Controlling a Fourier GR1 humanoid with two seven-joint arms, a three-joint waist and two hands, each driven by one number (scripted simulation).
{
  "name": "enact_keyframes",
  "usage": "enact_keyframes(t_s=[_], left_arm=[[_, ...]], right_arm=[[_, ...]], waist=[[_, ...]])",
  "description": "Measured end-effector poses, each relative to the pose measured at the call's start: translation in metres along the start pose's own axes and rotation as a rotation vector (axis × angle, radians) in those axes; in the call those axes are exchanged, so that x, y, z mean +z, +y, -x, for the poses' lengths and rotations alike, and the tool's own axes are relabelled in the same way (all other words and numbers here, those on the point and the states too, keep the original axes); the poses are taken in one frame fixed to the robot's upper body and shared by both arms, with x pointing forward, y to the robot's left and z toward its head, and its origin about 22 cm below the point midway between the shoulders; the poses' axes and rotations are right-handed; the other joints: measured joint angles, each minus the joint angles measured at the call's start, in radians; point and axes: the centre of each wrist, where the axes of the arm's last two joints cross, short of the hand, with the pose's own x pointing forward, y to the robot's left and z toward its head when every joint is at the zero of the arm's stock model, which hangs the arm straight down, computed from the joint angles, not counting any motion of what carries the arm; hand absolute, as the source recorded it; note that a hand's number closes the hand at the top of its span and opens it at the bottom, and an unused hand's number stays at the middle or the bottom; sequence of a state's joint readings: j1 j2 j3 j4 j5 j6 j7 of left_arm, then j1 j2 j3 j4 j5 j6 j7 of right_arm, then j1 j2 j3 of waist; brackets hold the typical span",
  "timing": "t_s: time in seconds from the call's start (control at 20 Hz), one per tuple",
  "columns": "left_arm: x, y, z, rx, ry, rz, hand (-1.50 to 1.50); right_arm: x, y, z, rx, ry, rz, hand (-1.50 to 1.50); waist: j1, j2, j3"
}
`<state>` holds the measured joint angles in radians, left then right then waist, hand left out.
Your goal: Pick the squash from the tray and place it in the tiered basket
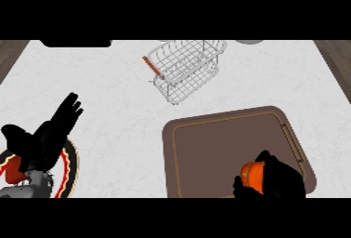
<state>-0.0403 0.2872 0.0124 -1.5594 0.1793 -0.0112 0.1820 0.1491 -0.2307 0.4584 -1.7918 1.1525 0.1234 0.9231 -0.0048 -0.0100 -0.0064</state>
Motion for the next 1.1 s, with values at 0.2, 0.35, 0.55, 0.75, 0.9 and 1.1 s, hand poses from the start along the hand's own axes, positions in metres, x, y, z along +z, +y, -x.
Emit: enact_keyframes(t_s=[0.2,0.35,0.55,0.75,0.9,1.1], left_arm=[[-0.001,-0.002,-0.002,-0.003,-0.003,-0.002,0.0],[-0.001,-0.006,-0.004,-0.005,-0.001,0.0,0.0],[0.0,-0.002,-0.004,0.0,-0.002,-0.006,0.0],[-0.002,0.0,-0.004,0.001,-0.001,-0.001,0.0],[0.0,-0.007,-0.001,-0.002,0.001,0.006,0.0],[-0.003,-0.007,-0.004,-0.009,-0.005,0.008,0.0]], right_arm=[[0.004,-0.009,0.021,-0.013,0.093,0.101,1.5],[0.008,-0.024,0.026,-0.06,0.097,0.244,1.5],[0.021,-0.058,0.015,-0.247,0.027,0.438,1.5],[0.044,-0.088,0.006,-0.394,-0.069,0.584,1.5],[0.059,-0.111,-0.006,-0.47,-0.128,0.639,1.5],[0.073,-0.138,-0.032,-0.508,-0.193,0.643,1.5]], waist=[[-0.005,0.004,0.004],[-0.007,0.004,0.005],[-0.007,0.003,0.006],[-0.006,0.004,0.006],[0.001,0.006,0.006],[0.009,0.008,0.005]])
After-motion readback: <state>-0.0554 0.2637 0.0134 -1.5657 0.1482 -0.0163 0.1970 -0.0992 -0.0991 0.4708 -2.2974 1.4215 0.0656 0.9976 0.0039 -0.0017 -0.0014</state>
